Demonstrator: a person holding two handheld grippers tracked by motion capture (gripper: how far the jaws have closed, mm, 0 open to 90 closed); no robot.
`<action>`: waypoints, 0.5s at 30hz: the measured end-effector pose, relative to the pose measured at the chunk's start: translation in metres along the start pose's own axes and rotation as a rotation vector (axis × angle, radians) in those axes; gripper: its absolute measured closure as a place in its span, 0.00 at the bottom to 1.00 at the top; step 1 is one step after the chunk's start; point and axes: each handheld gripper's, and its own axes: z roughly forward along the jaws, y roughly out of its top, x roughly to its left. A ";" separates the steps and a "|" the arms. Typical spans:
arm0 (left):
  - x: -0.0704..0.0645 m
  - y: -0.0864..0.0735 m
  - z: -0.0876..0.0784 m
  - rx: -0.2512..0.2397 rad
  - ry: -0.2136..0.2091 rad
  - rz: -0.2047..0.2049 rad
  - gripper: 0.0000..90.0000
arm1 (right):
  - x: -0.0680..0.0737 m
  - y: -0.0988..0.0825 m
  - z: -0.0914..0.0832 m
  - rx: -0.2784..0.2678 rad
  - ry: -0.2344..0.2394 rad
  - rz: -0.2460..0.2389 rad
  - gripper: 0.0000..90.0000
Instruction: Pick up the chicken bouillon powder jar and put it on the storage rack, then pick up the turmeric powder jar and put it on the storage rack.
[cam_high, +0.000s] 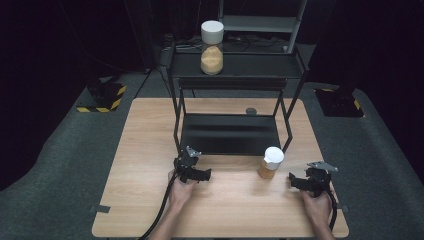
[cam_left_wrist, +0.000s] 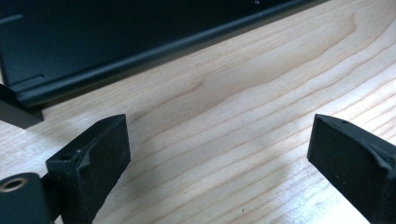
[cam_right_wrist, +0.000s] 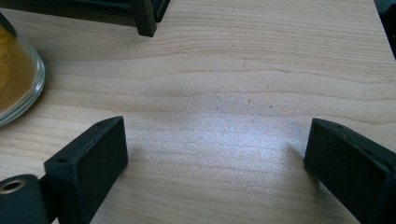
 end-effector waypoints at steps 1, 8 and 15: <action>-0.001 0.000 0.001 0.002 0.004 0.002 0.06 | 0.000 0.000 0.000 0.000 0.000 0.000 0.06; -0.013 -0.007 0.005 -0.017 0.054 0.030 0.06 | 0.001 0.000 0.000 0.001 -0.006 0.005 0.05; -0.015 -0.020 0.006 -0.065 0.063 0.031 0.05 | 0.004 0.001 0.000 0.004 -0.015 0.014 0.04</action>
